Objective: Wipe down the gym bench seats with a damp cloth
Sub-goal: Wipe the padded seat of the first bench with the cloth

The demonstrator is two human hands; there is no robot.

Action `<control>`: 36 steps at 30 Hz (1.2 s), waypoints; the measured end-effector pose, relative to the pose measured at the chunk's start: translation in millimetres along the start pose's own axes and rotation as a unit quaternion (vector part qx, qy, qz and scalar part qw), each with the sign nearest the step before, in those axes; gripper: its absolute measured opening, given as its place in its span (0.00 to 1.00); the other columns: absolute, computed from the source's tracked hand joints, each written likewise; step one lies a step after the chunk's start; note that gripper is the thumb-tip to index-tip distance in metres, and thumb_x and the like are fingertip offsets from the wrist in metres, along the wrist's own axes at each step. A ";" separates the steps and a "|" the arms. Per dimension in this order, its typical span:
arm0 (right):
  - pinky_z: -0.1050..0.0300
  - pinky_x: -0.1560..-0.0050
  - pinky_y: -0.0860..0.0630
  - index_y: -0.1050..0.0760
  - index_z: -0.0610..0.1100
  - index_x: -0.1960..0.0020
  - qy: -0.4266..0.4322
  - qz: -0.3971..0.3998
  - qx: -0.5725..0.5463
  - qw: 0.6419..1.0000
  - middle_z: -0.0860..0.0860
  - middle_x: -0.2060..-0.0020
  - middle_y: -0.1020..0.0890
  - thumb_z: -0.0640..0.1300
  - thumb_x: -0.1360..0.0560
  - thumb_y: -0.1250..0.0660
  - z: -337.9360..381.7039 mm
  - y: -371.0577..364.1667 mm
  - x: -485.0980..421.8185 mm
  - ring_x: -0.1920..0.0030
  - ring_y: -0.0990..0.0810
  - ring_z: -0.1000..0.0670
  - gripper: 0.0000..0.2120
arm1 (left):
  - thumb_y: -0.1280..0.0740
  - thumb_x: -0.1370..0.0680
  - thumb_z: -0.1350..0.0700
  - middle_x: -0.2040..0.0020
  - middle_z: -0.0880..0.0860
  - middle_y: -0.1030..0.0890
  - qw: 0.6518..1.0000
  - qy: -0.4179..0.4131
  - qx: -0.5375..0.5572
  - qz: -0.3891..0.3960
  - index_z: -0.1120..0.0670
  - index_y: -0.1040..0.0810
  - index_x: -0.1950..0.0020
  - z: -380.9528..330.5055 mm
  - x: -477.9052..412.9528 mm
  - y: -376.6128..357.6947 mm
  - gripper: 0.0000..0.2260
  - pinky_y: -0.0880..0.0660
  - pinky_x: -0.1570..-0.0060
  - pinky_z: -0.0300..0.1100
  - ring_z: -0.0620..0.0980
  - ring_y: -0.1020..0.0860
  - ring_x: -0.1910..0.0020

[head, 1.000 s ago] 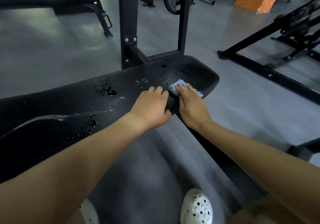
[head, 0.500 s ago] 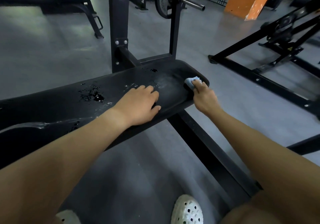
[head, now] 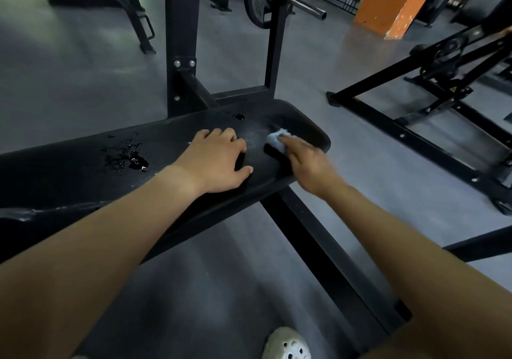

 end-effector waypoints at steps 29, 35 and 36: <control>0.45 0.37 0.32 0.30 0.47 0.29 -0.167 -0.045 0.024 0.985 0.43 0.32 0.25 0.41 0.16 0.49 -22.7 -2.2 -78.8 0.33 0.27 0.37 0.19 | 0.39 0.17 0.42 0.33 0.46 0.23 0.998 -0.029 0.059 -0.013 0.47 0.24 0.28 19.8 -8.7 -5.6 0.20 0.34 0.27 0.47 0.48 0.26 0.37; 0.42 0.37 0.27 0.33 0.52 0.25 -0.014 0.014 -0.005 1.000 0.44 0.30 0.27 0.45 0.14 0.48 37.8 -25.2 -73.7 0.35 0.25 0.40 0.19 | 0.40 0.17 0.42 0.32 0.46 0.24 0.998 -0.039 0.058 -0.009 0.46 0.24 0.29 23.7 -7.5 -4.7 0.19 0.37 0.26 0.48 0.48 0.26 0.35; 0.42 0.35 0.27 0.34 0.54 0.24 0.002 0.033 0.000 0.999 0.44 0.27 0.29 0.45 0.14 0.48 42.3 -28.6 -73.5 0.33 0.26 0.41 0.19 | 0.40 0.17 0.43 0.32 0.46 0.24 0.997 -0.040 0.060 -0.010 0.46 0.24 0.29 23.4 -7.7 -4.2 0.19 0.36 0.26 0.48 0.48 0.26 0.35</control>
Point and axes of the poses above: each hand's wrist, its own x-axis away from the middle knuckle, its own y-axis out of the back of the hand, z = x × y, the point moved 9 cm from there along -x, towards the middle knuckle
